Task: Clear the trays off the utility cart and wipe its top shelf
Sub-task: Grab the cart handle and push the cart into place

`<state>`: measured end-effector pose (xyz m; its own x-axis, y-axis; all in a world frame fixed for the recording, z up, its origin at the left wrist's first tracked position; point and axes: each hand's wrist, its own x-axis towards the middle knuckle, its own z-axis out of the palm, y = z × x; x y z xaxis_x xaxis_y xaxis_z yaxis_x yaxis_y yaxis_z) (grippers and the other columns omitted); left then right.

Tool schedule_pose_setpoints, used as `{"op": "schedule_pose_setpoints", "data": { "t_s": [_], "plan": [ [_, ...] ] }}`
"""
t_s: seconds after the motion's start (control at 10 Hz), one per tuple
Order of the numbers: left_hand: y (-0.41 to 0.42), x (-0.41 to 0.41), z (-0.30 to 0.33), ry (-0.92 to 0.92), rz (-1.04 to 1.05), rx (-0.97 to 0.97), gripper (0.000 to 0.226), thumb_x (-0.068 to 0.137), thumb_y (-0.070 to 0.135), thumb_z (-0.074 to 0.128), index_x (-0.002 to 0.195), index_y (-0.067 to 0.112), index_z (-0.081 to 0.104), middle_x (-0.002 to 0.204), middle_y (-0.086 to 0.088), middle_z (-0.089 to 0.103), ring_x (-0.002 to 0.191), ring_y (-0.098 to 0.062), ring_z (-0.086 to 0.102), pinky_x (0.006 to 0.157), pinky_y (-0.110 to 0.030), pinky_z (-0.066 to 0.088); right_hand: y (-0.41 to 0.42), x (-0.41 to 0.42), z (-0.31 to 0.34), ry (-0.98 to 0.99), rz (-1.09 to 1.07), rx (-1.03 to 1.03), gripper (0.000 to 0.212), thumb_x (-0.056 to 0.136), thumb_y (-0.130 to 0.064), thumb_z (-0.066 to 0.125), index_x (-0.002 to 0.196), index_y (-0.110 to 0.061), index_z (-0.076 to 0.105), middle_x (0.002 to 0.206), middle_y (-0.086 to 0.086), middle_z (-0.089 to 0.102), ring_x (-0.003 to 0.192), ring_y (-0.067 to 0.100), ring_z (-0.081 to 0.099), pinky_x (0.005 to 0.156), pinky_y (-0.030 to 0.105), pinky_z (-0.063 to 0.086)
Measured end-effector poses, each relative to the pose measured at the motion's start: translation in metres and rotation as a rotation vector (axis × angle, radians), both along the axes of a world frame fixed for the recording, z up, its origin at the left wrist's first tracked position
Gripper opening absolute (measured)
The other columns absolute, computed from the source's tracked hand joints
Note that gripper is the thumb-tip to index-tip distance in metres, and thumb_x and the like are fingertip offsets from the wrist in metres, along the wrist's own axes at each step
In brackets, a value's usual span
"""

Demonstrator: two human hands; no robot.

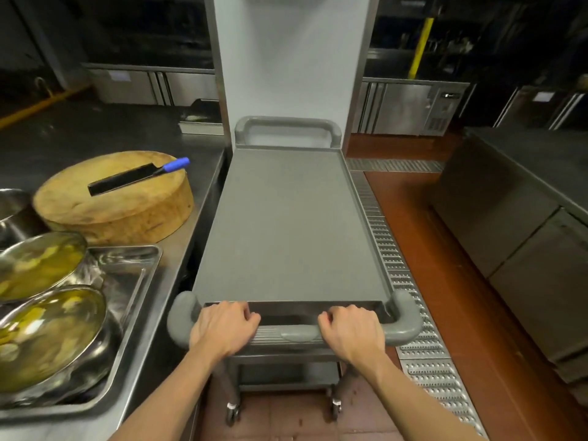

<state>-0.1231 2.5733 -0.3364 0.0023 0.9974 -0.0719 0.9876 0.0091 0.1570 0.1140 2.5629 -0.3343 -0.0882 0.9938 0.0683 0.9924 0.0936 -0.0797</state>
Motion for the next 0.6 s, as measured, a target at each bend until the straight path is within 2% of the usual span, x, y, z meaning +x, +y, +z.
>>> {"op": "schedule_pose_setpoints", "data": {
  "t_s": [0.1,0.2,0.3,0.4,0.5,0.6],
  "plan": [
    [0.001,-0.008,0.001,-0.025,0.007,0.017,0.033,0.087,0.047,0.038,0.079,0.025,0.061,0.078,0.003,0.065,0.078,-0.020,0.065,0.065,-0.030,0.041,0.001,-0.005,0.000,0.020,0.009,0.002,0.048,0.092,-0.046,0.030,0.076,-0.019,0.067,0.075,0.005,0.071,0.061,0.025,0.056,0.060,0.034,0.036],
    [0.001,-0.012,-0.001,-0.043,-0.001,0.034,0.033,0.087,0.047,0.038,0.077,0.025,0.060,0.074,0.004,0.063,0.069,-0.017,0.059,0.063,-0.029,0.041,0.001,-0.008,0.001,0.037,0.001,-0.015,0.047,0.092,-0.046,0.030,0.072,-0.020,0.064,0.070,0.003,0.067,0.058,0.022,0.052,0.059,0.033,0.038],
    [0.000,-0.010,-0.002,-0.031,-0.021,0.062,0.032,0.089,0.047,0.039,0.078,0.026,0.060,0.073,0.004,0.062,0.065,-0.016,0.056,0.061,-0.029,0.041,0.001,-0.007,-0.001,0.035,-0.016,-0.017,0.047,0.091,-0.045,0.032,0.073,-0.018,0.066,0.070,0.005,0.068,0.059,0.026,0.051,0.059,0.034,0.036],
    [0.001,-0.010,-0.002,-0.070,-0.028,0.085,0.031,0.091,0.050,0.039,0.085,0.029,0.060,0.077,0.003,0.066,0.070,-0.018,0.061,0.062,-0.030,0.043,-0.001,-0.007,0.001,0.063,-0.029,-0.012,0.048,0.091,-0.046,0.032,0.075,-0.017,0.067,0.074,0.007,0.071,0.068,0.030,0.064,0.063,0.034,0.041],
    [-0.008,-0.018,-0.002,-0.396,0.007,0.119,0.026,0.094,0.048,0.046,0.092,0.027,0.062,0.084,0.001,0.069,0.082,-0.021,0.065,0.070,-0.033,0.048,-0.008,-0.008,0.007,0.160,-0.041,-0.029,0.045,0.093,-0.048,0.036,0.081,-0.017,0.066,0.082,0.009,0.072,0.079,0.032,0.066,0.068,0.035,0.042],
    [-0.021,-0.027,0.015,-0.702,0.019,0.185,0.020,0.094,0.038,0.053,0.097,0.022,0.064,0.092,-0.001,0.068,0.090,-0.020,0.063,0.082,-0.038,0.049,-0.024,-0.008,0.025,0.288,-0.111,0.028,0.033,0.093,-0.044,0.044,0.091,-0.019,0.066,0.093,0.010,0.073,0.089,0.033,0.065,0.069,0.034,0.040]
  ]
}}
